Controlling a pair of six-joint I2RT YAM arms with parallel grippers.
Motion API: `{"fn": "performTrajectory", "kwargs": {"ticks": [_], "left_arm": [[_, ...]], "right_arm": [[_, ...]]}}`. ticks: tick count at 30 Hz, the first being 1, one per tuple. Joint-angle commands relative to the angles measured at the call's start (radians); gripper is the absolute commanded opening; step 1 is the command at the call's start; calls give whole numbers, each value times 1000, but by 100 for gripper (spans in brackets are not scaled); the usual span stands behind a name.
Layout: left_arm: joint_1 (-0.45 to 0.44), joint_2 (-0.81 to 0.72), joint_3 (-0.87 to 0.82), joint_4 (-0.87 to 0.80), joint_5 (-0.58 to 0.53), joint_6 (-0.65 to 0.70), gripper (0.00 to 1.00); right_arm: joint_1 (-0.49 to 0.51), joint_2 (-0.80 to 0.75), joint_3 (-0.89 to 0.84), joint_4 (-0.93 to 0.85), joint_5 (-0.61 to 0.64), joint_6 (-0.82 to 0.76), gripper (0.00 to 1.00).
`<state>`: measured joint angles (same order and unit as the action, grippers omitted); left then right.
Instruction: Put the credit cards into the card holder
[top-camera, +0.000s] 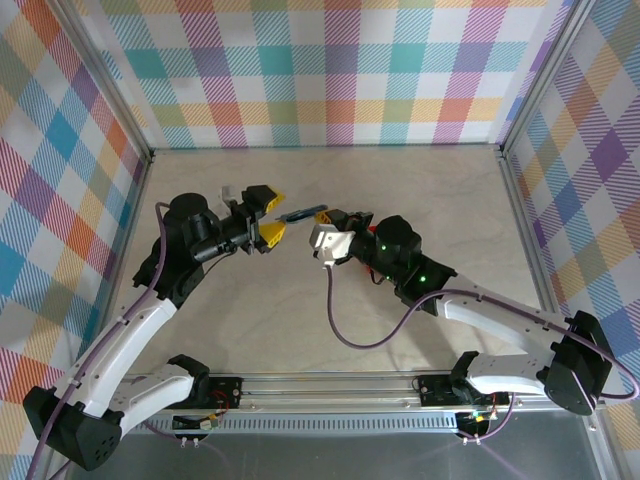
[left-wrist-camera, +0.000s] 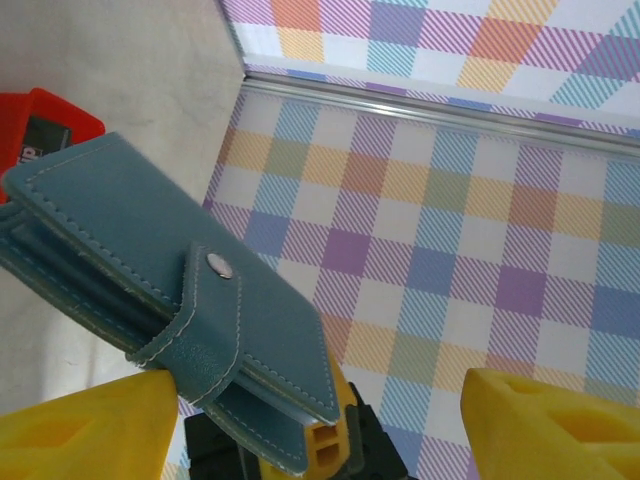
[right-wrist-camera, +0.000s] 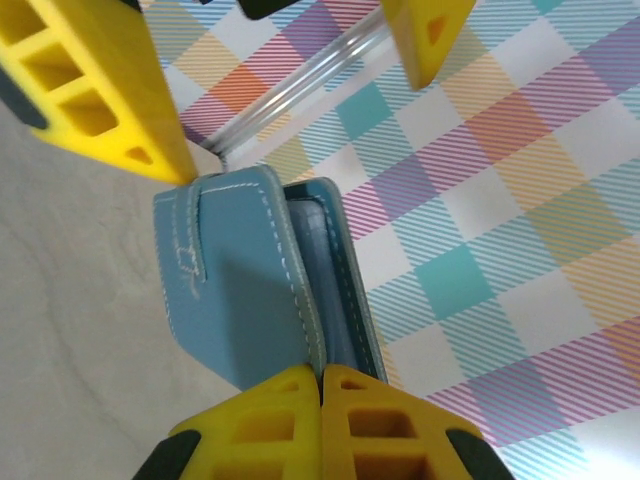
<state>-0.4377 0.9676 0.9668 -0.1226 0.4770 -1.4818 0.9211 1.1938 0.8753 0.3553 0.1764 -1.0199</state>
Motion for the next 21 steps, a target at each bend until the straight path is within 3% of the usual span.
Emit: {"fn": "performTrajectory", "kwargs": {"ticks": [1, 9, 18, 21], "left_arm": [[-27, 3, 17, -13, 37, -32, 74], [-26, -10, 50, -105, 26, -21, 76], [-20, -112, -55, -58, -76, -130, 78], [-21, -129, -121, 40, -80, -224, 76]], "right_arm": [[49, 5, -9, 123, 10, -73, 0], [49, 64, 14, 152, 106, -111, 0], [39, 74, 25, 165, 92, -89, 0], [39, 72, 23, 160, 80, -90, 0]]}}
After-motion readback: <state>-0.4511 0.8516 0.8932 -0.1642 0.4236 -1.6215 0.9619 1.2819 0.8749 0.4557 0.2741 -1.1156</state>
